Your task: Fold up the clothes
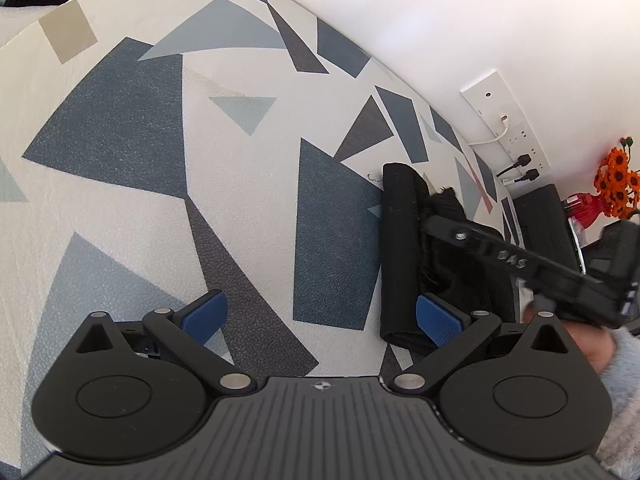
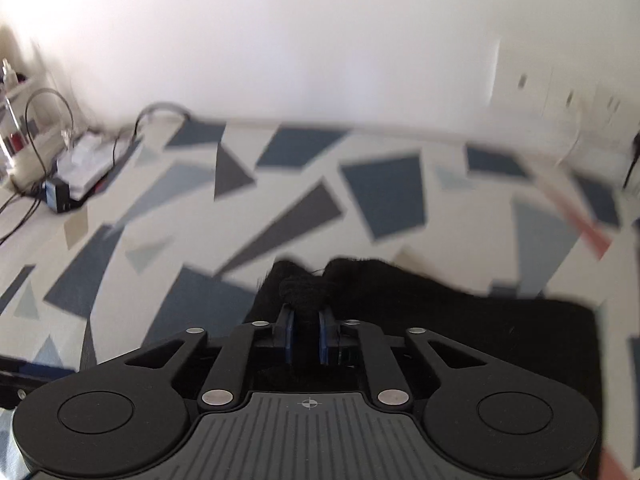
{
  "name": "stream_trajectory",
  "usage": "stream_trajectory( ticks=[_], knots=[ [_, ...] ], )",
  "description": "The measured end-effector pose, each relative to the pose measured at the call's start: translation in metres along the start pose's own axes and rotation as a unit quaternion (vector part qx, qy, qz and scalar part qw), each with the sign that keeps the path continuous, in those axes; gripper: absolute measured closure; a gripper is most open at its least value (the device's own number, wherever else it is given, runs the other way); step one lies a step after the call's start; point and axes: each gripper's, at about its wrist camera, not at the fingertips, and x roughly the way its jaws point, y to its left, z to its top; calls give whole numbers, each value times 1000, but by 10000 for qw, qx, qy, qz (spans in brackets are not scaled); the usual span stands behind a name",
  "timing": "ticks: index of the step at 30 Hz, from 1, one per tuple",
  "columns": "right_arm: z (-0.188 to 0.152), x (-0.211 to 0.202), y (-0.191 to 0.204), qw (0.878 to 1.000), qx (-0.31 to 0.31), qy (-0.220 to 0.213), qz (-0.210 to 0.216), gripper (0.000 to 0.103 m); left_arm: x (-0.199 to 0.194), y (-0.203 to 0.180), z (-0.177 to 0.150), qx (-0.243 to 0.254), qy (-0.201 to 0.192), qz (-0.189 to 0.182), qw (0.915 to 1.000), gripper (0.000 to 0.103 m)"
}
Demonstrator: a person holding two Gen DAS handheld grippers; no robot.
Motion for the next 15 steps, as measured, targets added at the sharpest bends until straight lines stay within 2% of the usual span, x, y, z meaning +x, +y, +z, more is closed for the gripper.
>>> stream_trajectory(
  ticks=[2,3,5,7,10,15],
  knots=[
    [-3,-2,2,9999,-1,-113,104,43,0,-1,1,18,32,29,10000,0],
    [-3,-5,3,9997,29,-155,186,42,0,-1,1,12,46,35,10000,0],
    [-2,-29,-1,9978,162,-524,372,42,0,-1,2,-14,66,39,10000,0],
    [-2,-56,-17,9953,305,-864,322,42,0,-3,3,-37,67,2,10000,0],
    [-8,-92,-56,9921,523,-1135,-132,42,-1,-17,6,168,32,-148,9997,0],
    [-49,-122,-127,9845,1040,-885,-1099,45,13,-64,15,927,65,-252,9954,0]
  ],
)
